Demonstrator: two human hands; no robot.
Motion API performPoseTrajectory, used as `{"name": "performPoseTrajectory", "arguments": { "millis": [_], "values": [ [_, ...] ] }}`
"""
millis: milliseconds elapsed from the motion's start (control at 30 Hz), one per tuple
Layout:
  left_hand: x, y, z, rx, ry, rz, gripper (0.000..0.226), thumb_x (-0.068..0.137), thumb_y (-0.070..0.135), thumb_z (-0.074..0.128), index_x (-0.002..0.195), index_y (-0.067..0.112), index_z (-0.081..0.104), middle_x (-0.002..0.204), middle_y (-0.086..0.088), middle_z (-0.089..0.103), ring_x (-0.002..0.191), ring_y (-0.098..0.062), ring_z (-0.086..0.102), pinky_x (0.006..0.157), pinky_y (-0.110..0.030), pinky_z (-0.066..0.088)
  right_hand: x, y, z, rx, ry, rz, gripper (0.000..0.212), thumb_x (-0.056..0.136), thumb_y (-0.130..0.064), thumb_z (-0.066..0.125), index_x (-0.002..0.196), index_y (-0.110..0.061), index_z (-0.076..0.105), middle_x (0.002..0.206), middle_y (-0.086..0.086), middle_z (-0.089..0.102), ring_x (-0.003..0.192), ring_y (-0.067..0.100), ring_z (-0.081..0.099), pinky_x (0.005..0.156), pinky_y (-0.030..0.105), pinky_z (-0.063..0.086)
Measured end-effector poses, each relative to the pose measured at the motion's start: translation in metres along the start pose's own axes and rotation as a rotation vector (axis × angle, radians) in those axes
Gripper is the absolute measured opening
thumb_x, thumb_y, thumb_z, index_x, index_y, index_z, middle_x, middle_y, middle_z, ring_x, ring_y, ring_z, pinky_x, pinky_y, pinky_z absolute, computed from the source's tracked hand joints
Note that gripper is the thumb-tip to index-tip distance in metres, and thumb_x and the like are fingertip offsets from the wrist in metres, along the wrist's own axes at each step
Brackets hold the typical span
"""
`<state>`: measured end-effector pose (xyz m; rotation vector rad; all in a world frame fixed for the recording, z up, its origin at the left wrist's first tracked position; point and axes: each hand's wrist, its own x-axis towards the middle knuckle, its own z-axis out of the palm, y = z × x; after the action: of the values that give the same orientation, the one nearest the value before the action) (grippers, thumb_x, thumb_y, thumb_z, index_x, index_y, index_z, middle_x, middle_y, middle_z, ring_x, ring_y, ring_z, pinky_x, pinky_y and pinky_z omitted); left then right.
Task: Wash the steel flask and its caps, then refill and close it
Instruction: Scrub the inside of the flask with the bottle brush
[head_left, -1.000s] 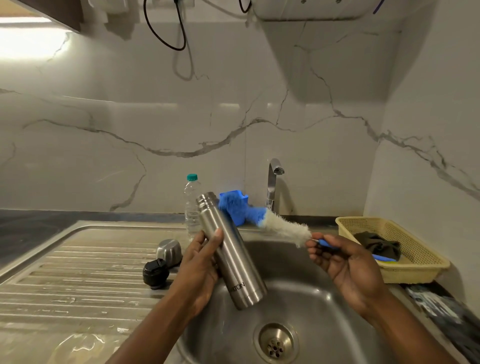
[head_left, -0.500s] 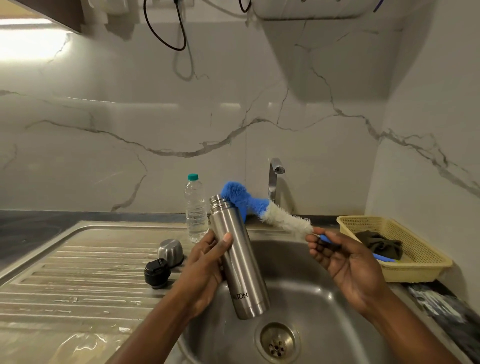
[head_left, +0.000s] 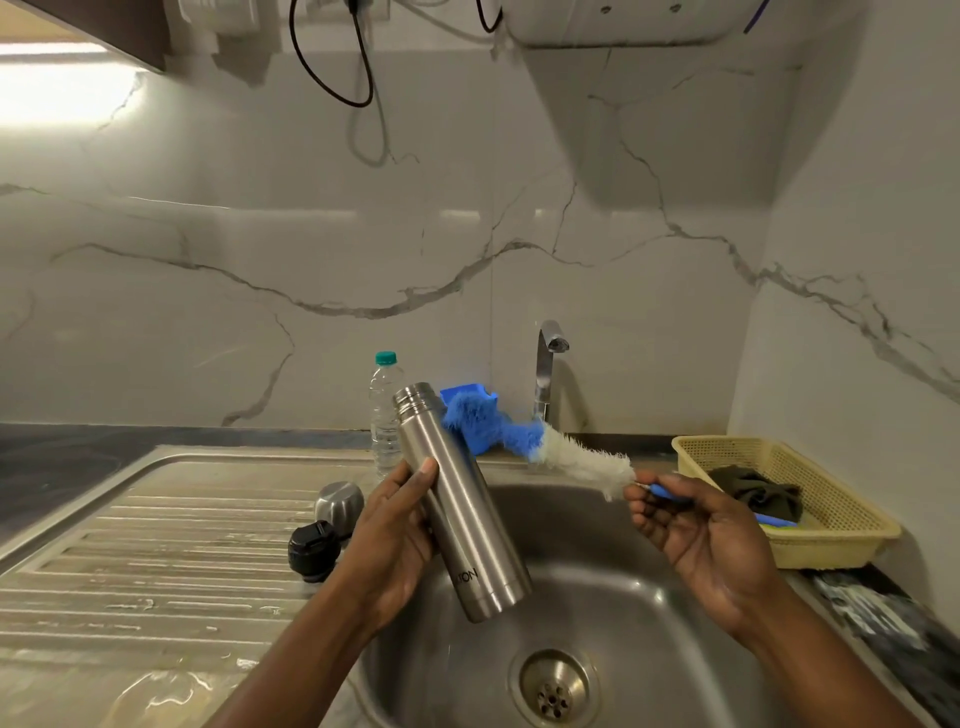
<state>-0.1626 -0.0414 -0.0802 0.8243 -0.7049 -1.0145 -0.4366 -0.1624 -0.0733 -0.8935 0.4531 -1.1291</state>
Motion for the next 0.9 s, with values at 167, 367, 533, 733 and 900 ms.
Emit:
{"name": "performPoseTrajectory", "arguments": {
  "millis": [167,367,533,733,900],
  "values": [
    [0.000,-0.001,0.003,-0.053,0.062,-0.054,0.049,0.092,0.032,0.067,0.136,0.013,0.058,0.121,-0.019,0.070,0.110,-0.033,0.071,0.089,-0.048,0.061,0.000,0.013,0.004,-0.069,-0.055,-0.014,0.033,0.089,-0.011,0.059,0.109,0.010,0.073,0.100,0.029,0.075,0.085,0.028,0.076,0.071,0.032,0.065],
    [0.002,0.003,0.000,-0.090,0.137,-0.017,0.051,0.093,0.028,0.068,0.138,0.009,0.055,0.128,-0.019,0.069,0.113,-0.032,0.073,0.087,-0.047,0.062,0.001,-0.001,-0.006,-0.138,-0.002,-0.032,0.028,0.088,-0.008,0.056,0.097,0.010,0.075,0.086,0.027,0.072,0.071,0.027,0.072,0.060,0.029,0.062],
    [0.004,0.012,-0.003,-0.168,0.191,0.021,0.038,0.099,0.029,0.064,0.132,0.012,0.056,0.130,-0.018,0.065,0.119,-0.033,0.067,0.090,-0.047,0.059,0.000,0.002,-0.008,-0.146,0.006,-0.030,0.026,0.084,-0.008,0.055,0.085,0.007,0.076,0.080,0.027,0.069,0.067,0.027,0.069,0.057,0.029,0.061],
    [0.003,0.012,-0.001,-0.173,0.184,0.029,0.050,0.094,0.030,0.065,0.141,0.016,0.053,0.131,-0.015,0.065,0.120,-0.033,0.067,0.082,-0.051,0.064,-0.001,-0.001,-0.006,-0.233,-0.057,-0.055,0.030,0.091,-0.007,0.052,0.089,0.004,0.080,0.087,0.027,0.073,0.072,0.028,0.071,0.062,0.030,0.062],
    [0.008,0.019,-0.010,-0.242,0.220,0.085,0.053,0.095,0.030,0.066,0.145,0.018,0.053,0.144,-0.019,0.061,0.134,-0.038,0.060,0.112,-0.067,0.045,0.003,-0.016,-0.019,-0.191,0.030,-0.119,0.044,0.094,0.001,0.042,0.069,0.000,0.079,0.068,0.020,0.069,0.059,0.026,0.063,0.051,0.028,0.056]
  ]
}}
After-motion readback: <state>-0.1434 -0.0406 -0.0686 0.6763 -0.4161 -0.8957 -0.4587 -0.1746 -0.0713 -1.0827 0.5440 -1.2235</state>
